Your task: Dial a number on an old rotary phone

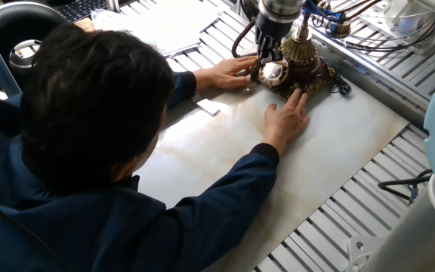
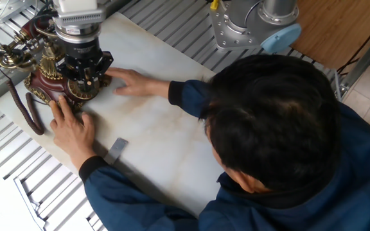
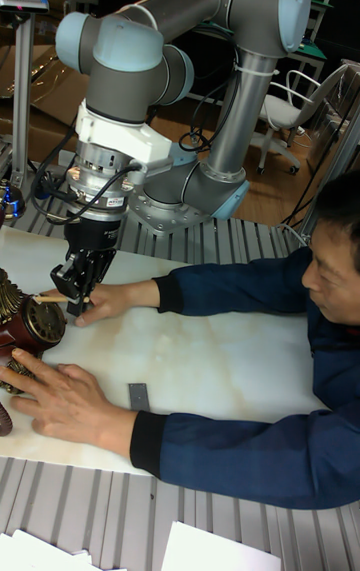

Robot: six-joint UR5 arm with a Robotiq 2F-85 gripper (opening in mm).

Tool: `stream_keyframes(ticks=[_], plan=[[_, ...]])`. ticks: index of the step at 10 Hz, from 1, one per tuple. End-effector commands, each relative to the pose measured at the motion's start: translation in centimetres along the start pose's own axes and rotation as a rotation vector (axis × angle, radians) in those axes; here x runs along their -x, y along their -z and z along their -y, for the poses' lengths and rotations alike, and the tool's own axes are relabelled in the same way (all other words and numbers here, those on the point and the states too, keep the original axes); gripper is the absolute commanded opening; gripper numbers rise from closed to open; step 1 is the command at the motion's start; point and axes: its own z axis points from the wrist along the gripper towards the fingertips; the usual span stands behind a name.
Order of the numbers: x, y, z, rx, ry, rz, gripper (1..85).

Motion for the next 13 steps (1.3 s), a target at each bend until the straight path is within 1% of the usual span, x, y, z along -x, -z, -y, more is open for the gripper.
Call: stream_keyframes(ticks=[1,3,7,8,13], plan=[[0.21,0.07,-0.27,0.011,-0.046,0.009,2.0],[0.25,0.04,-0.22,0.009,-0.043,0.010,2.0],[0.22,0.05,-0.66,0.026,-0.041,0.008,2.0],[0.44,0.06,-0.93,0.037,-0.050,0.016,2.0],[0.34,0.07,-1.10,0.043,-0.053,0.012,2.0]])
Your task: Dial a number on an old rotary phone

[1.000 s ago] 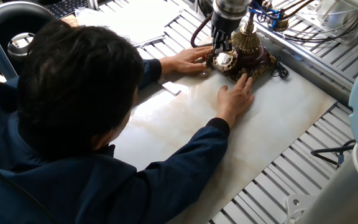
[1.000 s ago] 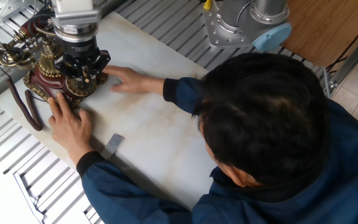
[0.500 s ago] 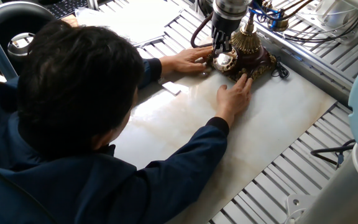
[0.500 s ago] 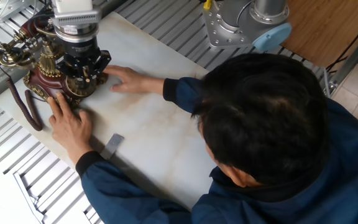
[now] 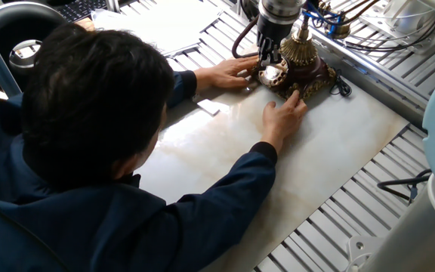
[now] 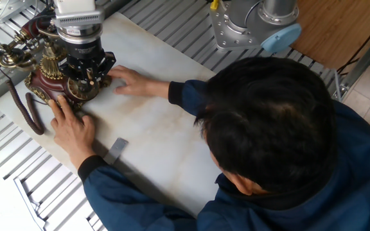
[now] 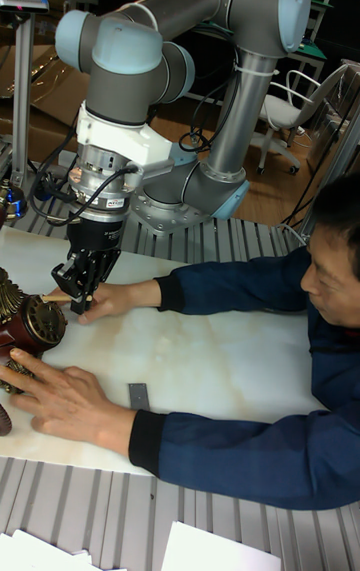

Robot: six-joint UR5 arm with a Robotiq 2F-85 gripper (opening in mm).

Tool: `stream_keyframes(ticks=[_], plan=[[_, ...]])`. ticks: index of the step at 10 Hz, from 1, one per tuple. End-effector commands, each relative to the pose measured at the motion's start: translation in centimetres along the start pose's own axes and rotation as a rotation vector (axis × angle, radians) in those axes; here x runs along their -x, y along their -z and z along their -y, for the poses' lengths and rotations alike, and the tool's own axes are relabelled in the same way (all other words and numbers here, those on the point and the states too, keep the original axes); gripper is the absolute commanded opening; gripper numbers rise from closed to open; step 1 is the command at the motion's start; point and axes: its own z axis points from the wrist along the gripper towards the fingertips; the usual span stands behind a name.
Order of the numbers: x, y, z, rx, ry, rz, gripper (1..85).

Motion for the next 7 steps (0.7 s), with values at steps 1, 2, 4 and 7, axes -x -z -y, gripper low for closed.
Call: stream_keyframes(ticks=[1,2,4,7], plan=[[0.03,0.11,-0.11,0.007,-0.003,0.004,2.0],[-0.01,0.11,-0.09,0.006,0.002,0.003,2.0],[-0.10,0.11,-0.08,0.006,0.006,0.000,2.0],[-0.17,0.11,-0.13,0.007,-0.001,-0.003,2.0]])
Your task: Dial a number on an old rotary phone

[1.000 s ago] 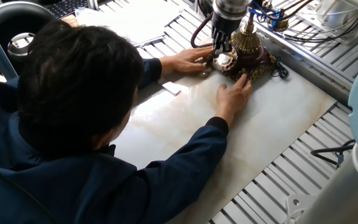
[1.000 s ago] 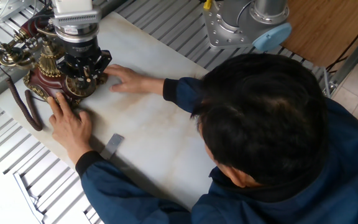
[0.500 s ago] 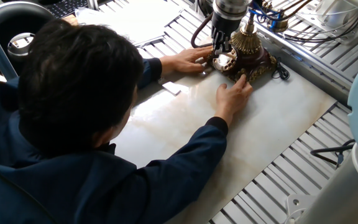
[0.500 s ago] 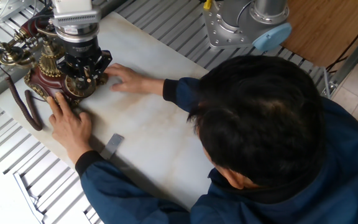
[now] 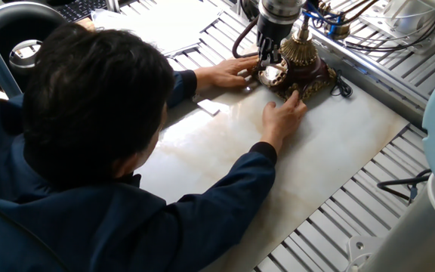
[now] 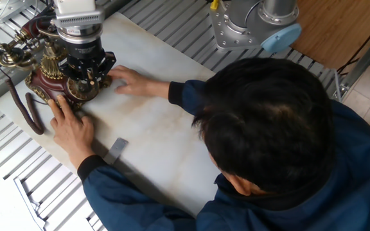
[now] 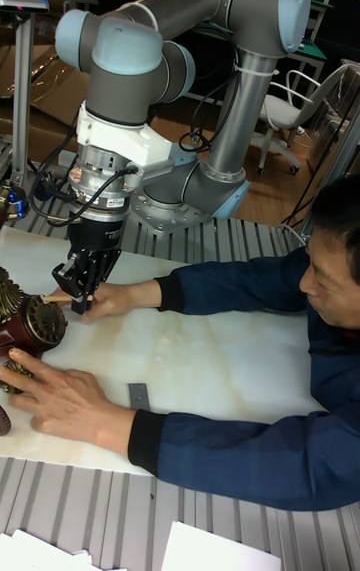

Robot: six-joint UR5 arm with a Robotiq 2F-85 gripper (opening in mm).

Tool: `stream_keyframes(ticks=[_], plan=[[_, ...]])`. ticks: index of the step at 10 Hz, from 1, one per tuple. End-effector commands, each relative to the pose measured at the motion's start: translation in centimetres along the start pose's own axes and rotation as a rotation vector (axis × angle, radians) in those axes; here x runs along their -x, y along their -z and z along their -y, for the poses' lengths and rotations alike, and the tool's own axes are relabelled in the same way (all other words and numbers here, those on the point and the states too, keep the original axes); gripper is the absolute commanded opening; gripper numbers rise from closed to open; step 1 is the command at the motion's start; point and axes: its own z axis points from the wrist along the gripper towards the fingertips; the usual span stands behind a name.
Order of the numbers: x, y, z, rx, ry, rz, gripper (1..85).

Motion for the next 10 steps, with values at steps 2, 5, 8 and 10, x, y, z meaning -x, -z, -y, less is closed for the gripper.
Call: stream_keyframes(ticks=[2,5,8,10], plan=[[0.0,0.2,-0.7,0.008,-0.040,0.009,2.0],[0.9,-0.1,-1.4,0.009,-0.076,0.031,2.0],[1.2,-0.6,-1.4,0.002,-0.089,0.045,2.0],[1.3,-0.8,-1.6,-0.007,-0.101,0.043,2.0]])
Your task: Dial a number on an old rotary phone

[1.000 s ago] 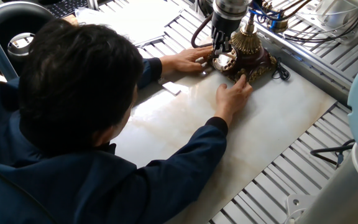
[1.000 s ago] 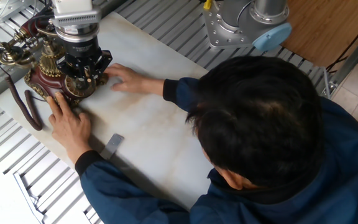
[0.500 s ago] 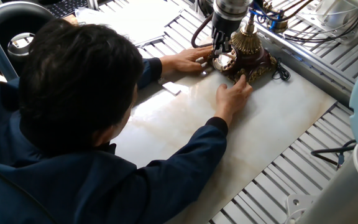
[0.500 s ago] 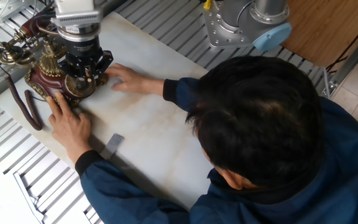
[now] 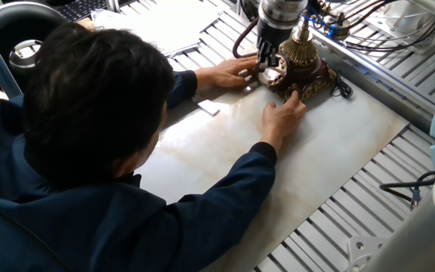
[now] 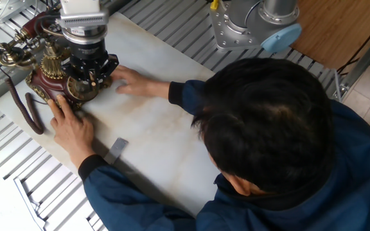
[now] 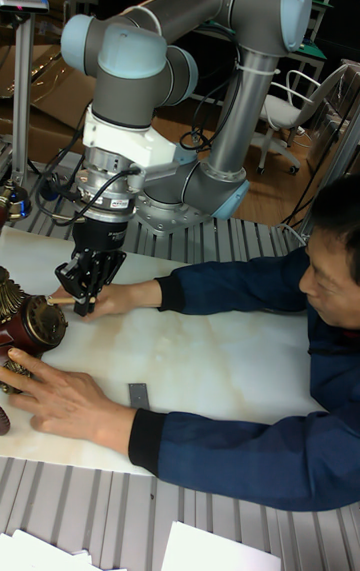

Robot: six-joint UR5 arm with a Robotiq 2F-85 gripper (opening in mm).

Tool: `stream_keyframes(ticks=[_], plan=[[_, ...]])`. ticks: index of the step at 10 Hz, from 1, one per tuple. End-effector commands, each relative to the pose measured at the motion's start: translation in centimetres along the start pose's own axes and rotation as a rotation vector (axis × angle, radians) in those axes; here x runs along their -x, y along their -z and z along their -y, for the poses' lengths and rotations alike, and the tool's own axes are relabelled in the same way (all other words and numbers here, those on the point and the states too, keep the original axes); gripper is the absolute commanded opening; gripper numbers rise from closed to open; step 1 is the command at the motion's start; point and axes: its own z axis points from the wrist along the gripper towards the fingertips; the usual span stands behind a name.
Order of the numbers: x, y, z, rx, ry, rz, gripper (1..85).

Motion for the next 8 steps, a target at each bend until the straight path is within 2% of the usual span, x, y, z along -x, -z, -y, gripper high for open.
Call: stream_keyframes(ticks=[1,8], plan=[[0.65,-0.33,-0.27,-0.009,-0.026,0.020,2.0],[1.61,-0.96,0.11,-0.049,-0.036,0.045,2.0]])
